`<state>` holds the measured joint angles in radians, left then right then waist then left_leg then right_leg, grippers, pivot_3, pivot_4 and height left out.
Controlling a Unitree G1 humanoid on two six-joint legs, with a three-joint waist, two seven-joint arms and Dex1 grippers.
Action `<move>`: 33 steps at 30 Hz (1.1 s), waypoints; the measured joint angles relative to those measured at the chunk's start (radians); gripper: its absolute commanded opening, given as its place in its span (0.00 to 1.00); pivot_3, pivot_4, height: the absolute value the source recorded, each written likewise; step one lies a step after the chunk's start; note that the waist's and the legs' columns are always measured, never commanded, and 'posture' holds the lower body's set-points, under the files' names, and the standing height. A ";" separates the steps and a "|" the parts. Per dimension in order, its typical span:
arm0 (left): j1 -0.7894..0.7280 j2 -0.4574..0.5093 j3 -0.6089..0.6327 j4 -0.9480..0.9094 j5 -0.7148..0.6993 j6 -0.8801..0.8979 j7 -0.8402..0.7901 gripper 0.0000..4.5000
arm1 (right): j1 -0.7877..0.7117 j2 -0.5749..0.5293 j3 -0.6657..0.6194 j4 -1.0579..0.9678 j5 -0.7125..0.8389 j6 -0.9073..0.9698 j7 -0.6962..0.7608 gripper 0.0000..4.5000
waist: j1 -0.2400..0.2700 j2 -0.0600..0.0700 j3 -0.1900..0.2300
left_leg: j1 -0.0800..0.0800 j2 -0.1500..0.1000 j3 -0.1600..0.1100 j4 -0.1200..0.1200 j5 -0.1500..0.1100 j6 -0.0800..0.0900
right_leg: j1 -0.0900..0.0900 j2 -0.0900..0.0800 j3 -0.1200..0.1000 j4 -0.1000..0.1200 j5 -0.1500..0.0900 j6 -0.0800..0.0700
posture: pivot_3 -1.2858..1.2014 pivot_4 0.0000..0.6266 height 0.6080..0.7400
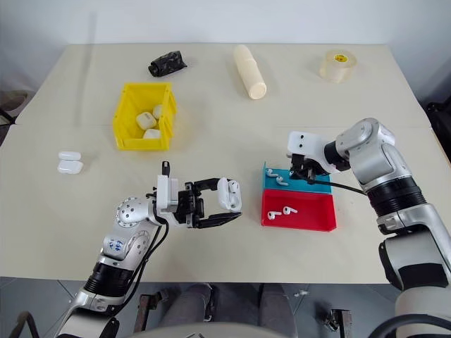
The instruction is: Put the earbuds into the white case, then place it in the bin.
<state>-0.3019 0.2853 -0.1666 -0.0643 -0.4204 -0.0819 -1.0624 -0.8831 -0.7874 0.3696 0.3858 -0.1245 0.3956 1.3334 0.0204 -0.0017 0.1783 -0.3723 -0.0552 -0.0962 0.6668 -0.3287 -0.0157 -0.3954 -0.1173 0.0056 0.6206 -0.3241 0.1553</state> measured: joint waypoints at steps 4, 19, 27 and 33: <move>-0.003 0.001 0.001 0.001 0.000 -0.004 -0.009 0.62 | 0.040 -0.017 -0.074 -0.072 0.058 0.059 -0.002 0.12 | 0.001 0.000 0.000 | -0.003 0.000 0.000 -0.001 0.000 0.000 | -0.003 0.000 0.000 0.000 0.000 0.000 | 0.52 0.24 1.00; -0.042 0.001 0.011 0.039 -0.002 -0.003 -0.020 0.62 | 0.486 0.338 -0.689 -0.734 0.853 0.448 -0.265 0.12 | 0.004 0.000 0.000 | -0.004 0.004 -0.001 -0.001 0.000 0.000 | -0.003 -0.001 0.000 0.001 0.000 0.000 | 0.52 0.24 1.00; -0.054 -0.002 0.013 0.042 -0.006 0.026 -0.014 0.62 | 0.720 0.510 -0.711 -0.944 1.176 0.490 -0.555 0.12 | 0.001 0.000 0.000 | -0.003 0.004 -0.001 -0.001 0.000 0.000 | -0.003 0.000 0.000 0.001 0.000 0.000 | 0.52 0.24 1.00; -0.068 -0.003 0.021 0.042 -0.009 0.047 -0.009 0.62 | 0.792 0.577 -0.615 -0.980 1.193 0.399 -0.643 0.12 | -0.001 0.001 0.000 | -0.002 0.003 -0.001 -0.002 0.000 0.000 | -0.003 0.001 0.001 0.001 0.000 0.000 | 0.52 0.24 1.00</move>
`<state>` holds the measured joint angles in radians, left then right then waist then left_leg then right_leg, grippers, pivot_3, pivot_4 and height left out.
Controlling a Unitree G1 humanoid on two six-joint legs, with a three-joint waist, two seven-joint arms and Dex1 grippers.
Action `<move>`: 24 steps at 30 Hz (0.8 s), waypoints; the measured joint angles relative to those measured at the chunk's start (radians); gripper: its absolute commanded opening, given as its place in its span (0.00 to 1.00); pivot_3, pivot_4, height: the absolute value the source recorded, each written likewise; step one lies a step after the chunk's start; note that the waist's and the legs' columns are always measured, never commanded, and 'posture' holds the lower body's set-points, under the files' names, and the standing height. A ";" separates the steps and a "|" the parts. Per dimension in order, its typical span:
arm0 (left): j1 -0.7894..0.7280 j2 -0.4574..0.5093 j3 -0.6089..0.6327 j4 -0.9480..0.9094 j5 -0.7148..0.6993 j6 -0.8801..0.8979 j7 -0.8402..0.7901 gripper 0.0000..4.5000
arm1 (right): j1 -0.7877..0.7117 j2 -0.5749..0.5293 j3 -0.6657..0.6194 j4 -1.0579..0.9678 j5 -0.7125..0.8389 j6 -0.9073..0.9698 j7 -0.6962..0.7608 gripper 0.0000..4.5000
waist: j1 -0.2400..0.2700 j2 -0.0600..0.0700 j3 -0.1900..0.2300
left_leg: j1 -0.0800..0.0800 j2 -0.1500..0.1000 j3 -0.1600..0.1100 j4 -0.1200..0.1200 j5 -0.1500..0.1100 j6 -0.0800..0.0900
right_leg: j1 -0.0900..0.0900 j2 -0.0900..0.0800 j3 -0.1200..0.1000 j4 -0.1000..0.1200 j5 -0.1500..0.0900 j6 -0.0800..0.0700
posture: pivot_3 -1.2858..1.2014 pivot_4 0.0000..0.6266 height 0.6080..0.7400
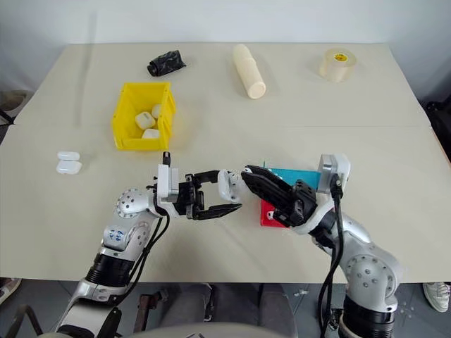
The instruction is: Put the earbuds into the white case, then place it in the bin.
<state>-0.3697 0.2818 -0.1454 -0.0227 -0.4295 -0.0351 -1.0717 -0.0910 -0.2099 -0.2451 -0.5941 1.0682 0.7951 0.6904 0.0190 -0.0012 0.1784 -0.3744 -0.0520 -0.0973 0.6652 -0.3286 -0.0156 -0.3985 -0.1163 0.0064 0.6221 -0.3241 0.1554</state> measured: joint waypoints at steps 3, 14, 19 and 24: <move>0.000 -0.002 0.001 0.000 -0.001 0.011 0.001 0.62 | 0.026 0.005 0.052 0.000 -0.035 -0.056 -0.007 0.12 | 0.001 0.000 0.000 | 0.000 -0.001 0.000 0.000 0.000 0.000 | 0.000 0.000 0.000 0.000 0.000 0.000 | 0.52 0.24 1.00; 0.000 -0.006 0.003 -0.003 -0.004 0.038 0.002 0.62 | 0.065 -0.029 0.175 0.015 -0.151 -0.204 0.043 0.12 | 0.001 0.000 0.000 | 0.000 -0.003 0.000 0.000 0.000 0.000 | 0.000 0.000 0.000 0.000 0.000 0.000 | 0.52 0.24 1.00; 0.000 -0.005 0.010 -0.003 -0.005 0.053 0.007 0.62 | 0.076 -0.032 0.203 0.037 -0.183 -0.261 0.069 0.12 | 0.001 0.000 0.000 | 0.000 -0.003 0.000 0.000 0.000 0.000 | 0.000 0.000 0.000 0.000 0.000 0.000 | 0.52 0.24 1.00; 0.000 -0.008 0.011 -0.003 -0.007 0.068 0.009 0.62 | 0.082 -0.032 0.220 0.060 -0.202 -0.309 0.083 0.12 | 0.001 0.000 0.000 | 0.000 -0.003 0.000 0.000 0.000 0.000 | 0.000 0.000 0.000 0.000 0.000 0.000 | 0.52 0.24 1.00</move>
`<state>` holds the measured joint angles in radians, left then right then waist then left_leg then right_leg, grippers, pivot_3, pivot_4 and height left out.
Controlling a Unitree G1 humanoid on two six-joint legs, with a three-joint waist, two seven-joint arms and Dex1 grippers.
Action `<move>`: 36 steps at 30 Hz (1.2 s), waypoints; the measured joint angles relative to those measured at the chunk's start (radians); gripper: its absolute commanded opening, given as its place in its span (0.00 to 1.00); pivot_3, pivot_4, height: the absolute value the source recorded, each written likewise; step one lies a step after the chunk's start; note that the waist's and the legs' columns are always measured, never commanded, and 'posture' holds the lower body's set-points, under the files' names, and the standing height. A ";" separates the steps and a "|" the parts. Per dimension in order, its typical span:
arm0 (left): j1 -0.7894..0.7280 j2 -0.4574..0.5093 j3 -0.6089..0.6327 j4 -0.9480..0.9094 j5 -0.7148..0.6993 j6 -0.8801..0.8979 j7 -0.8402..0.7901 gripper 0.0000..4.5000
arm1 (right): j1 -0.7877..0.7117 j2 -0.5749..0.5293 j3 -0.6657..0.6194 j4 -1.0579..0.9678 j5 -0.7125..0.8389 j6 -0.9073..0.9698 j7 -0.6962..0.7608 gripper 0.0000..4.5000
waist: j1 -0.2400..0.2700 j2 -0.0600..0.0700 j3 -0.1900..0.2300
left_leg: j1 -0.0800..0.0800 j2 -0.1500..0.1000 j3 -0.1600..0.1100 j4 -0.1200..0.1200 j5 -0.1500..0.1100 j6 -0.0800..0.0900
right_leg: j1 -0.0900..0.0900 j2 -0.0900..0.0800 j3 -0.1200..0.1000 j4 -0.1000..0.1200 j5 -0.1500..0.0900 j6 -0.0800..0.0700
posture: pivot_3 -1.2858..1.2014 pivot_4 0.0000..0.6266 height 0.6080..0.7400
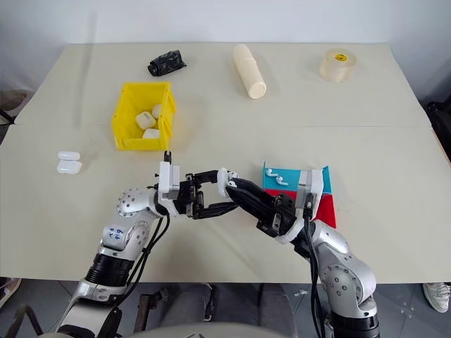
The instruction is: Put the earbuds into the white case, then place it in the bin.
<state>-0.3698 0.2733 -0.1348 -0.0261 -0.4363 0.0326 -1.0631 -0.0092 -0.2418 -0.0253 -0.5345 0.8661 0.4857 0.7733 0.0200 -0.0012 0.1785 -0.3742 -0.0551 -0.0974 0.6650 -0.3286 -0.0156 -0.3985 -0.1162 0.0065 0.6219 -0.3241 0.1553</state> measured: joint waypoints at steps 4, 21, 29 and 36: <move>0.000 0.002 0.002 -0.002 -0.010 0.003 -0.011 0.62 | 0.000 0.001 0.013 0.025 -0.021 -0.034 -0.003 0.12 | 0.000 0.000 0.000 | 0.000 0.000 0.000 0.000 0.000 0.000 | 0.000 0.000 0.000 0.000 0.000 0.000 | 0.52 0.24 1.00; 0.000 -0.002 0.007 -0.002 -0.010 0.026 -0.018 0.62 | -0.004 -0.050 0.047 0.054 -0.024 -0.074 0.019 0.28 | 0.000 0.000 0.000 | 0.000 0.000 0.000 0.000 0.000 0.000 | 0.000 0.000 0.000 0.000 0.000 0.000 | 0.52 0.24 1.00; -0.001 -0.011 0.039 -0.003 -0.019 0.032 -0.006 0.62 | -0.022 -0.073 0.041 0.062 -0.022 -0.067 0.026 0.85 | 0.001 0.000 0.000 | 0.000 0.000 0.000 0.000 0.000 0.000 | 0.000 0.000 0.000 0.000 0.000 0.000 | 0.52 0.24 1.00; -0.022 0.088 0.047 -0.043 0.000 0.066 0.009 0.62 | -0.018 -0.246 -0.084 0.079 -0.038 -0.055 0.041 0.91 | 0.003 0.000 0.000 | 0.000 0.000 0.000 0.000 0.000 0.000 | 0.001 0.000 0.000 -0.001 0.000 0.000 | 0.52 0.24 1.00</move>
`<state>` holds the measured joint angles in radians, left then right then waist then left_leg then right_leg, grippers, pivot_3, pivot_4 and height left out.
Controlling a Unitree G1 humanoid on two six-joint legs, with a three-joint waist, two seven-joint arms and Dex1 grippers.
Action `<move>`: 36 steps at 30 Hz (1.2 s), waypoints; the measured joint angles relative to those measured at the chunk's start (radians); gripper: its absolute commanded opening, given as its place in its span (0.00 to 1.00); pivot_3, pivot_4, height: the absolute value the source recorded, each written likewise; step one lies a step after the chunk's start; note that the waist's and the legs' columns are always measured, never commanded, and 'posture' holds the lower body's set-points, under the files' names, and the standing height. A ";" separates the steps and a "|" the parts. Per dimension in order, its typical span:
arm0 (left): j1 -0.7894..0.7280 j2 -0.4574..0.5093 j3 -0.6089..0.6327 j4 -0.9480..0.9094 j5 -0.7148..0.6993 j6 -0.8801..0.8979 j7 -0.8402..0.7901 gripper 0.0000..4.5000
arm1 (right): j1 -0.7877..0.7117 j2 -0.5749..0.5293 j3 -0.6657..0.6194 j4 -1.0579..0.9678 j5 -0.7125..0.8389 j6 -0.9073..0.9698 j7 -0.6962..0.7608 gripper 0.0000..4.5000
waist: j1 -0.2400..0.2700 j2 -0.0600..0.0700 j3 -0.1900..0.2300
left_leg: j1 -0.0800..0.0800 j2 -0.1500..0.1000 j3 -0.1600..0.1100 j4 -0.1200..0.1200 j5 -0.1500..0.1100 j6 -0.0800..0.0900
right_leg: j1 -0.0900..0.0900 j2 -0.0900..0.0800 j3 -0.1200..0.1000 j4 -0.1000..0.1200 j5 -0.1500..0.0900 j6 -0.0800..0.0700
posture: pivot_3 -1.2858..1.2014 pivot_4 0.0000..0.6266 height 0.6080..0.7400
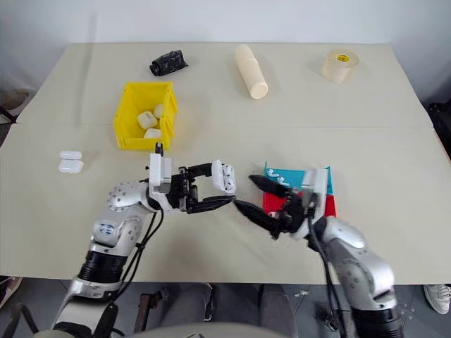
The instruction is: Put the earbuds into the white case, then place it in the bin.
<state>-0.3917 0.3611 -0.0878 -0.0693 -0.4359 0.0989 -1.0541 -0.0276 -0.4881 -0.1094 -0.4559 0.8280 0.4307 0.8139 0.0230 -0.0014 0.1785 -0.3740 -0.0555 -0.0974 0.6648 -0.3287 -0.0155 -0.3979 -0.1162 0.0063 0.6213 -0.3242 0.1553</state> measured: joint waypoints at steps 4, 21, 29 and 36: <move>-0.014 0.106 -0.031 -0.001 0.085 0.030 0.009 0.62 | 0.015 -0.120 -0.035 0.024 -0.033 0.034 0.021 0.88 | -0.001 0.000 0.000 | 0.000 0.000 0.000 0.000 0.000 0.000 | 0.000 0.000 0.000 0.000 0.000 0.000 | 0.52 0.24 1.00; -0.157 0.264 -0.244 -0.070 0.336 0.273 -0.024 0.62 | -0.361 -0.203 0.270 -0.002 -0.197 0.254 0.024 0.01 | -0.001 -0.001 0.000 | -0.002 0.001 -0.001 -0.001 0.000 0.001 | 0.000 -0.001 -0.001 0.000 0.000 0.000 | 0.52 0.24 1.00; -0.184 0.239 -0.286 -0.087 0.365 0.308 -0.020 0.62 | -0.476 -0.076 0.399 0.011 -0.267 0.336 -0.036 0.01 | -0.002 -0.001 0.000 | -0.002 0.000 -0.001 0.000 0.000 0.000 | -0.001 0.000 -0.001 0.001 0.000 0.000 | 0.52 0.24 1.00; -0.177 0.240 -0.285 -0.108 0.368 0.322 -0.009 0.62 | -0.458 -0.086 0.402 0.028 -0.291 0.353 -0.031 0.01 | -0.001 -0.001 0.000 | -0.002 0.000 -0.001 -0.001 0.000 0.000 | -0.001 0.000 -0.001 0.001 0.000 0.000 | 0.52 0.24 1.00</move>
<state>-0.5687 0.6013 -0.3723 -0.1776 -0.0683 0.4207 -1.0629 -0.4858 -0.5744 0.2927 -0.4275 0.5367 0.7840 0.7828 0.0217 -0.0019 0.1789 -0.3762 -0.0558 -0.0985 0.6642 -0.3287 -0.0151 -0.3988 -0.1166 0.0054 0.6227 -0.3242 0.1553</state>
